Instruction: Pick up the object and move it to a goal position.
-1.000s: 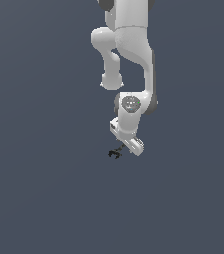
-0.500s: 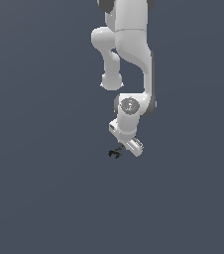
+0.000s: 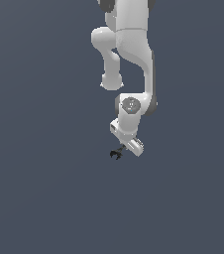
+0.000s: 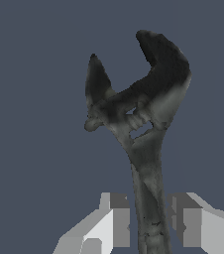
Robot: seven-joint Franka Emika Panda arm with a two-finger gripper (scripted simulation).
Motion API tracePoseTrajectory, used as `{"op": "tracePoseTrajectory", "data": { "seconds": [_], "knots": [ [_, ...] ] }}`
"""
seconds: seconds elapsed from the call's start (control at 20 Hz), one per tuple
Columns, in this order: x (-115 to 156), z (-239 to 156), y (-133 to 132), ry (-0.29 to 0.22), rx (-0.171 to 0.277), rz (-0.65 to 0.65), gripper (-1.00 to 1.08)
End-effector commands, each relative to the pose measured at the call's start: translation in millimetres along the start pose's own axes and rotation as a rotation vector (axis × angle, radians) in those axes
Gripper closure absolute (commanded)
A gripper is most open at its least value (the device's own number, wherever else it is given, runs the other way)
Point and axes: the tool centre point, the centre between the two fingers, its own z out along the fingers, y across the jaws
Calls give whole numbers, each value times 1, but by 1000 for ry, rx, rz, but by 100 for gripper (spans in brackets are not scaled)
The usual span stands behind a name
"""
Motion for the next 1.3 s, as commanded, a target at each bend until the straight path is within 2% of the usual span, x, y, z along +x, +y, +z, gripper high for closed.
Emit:
{"op": "tracePoseTrajectory", "data": {
  "seconds": [0.0, 0.25, 0.8, 1.0, 1.25],
  "knots": [
    [-7, -2, -5, 0, 1, -2, 108],
    [-33, -11, -23, 0, 1, -2, 108],
    [-116, -37, -83, 0, 1, -5, 108],
    [-133, -43, -97, -1, 1, -6, 108],
    [-140, -46, -103, -1, 1, -6, 108]
  ]
}}
